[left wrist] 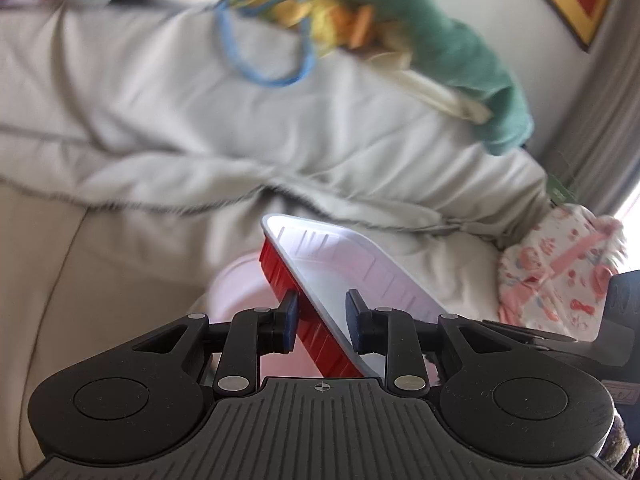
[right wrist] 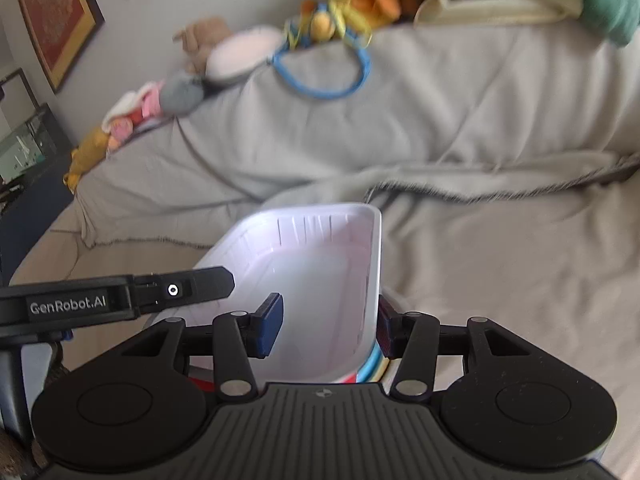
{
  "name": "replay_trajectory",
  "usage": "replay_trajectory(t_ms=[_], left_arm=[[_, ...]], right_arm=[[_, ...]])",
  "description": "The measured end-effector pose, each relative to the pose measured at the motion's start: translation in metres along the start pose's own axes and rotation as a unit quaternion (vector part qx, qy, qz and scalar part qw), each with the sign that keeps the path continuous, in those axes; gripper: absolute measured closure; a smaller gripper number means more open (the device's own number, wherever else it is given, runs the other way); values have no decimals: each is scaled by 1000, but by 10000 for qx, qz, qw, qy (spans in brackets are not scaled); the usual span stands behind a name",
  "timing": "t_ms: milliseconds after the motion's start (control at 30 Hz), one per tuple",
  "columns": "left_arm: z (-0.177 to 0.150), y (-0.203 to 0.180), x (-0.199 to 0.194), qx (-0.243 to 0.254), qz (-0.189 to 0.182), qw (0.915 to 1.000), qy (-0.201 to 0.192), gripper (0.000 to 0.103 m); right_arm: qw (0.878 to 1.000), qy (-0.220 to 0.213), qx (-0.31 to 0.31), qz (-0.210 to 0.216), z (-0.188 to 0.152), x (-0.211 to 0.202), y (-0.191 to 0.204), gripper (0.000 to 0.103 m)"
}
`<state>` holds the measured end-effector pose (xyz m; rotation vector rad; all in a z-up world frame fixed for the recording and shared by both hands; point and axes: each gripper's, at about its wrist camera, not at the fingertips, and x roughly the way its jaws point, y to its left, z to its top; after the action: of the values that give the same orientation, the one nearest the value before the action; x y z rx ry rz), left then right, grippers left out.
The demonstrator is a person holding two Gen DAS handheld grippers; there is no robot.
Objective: Organize plates and bowls
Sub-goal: 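Grasp the red-rimmed tray with both grippers and lift it over the stack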
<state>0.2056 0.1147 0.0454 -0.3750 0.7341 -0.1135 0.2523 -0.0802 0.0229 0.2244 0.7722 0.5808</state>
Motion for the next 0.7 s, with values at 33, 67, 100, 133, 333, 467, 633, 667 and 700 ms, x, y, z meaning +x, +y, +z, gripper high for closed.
replay_trajectory(t_ms=[33,67,100,133,333,467,633,667,700], left_arm=[[-2,9,5,-90,33,9999,61,75],[-4,19,9,-202,59,9997,113,75],[-5,28,13,-314,65,9994,153,75],[-5,36,16,-423,37,9989,181,75],[-10,47,24,-557,-155,9980,251,76],[-12,41,21,-423,-246,9984,291,75],[-12,44,22,-515,-299,9976,351,75],[-11,46,23,-535,-247,9976,350,75],[-10,47,24,-556,-195,9977,342,75]], right_arm=[[10000,74,15,3,-2,9,4,54],[9999,143,19,10,-4,16,7,54],[9998,206,5,7,-5,22,11,54],[9997,252,-38,-9,-6,27,14,54],[9987,273,-381,-186,-7,31,22,54],[9984,401,-348,-197,-16,29,13,54],[9982,519,-306,-63,-22,24,6,54],[9985,465,-263,-104,-20,22,3,54],[9989,399,-217,-138,-17,21,1,54]])
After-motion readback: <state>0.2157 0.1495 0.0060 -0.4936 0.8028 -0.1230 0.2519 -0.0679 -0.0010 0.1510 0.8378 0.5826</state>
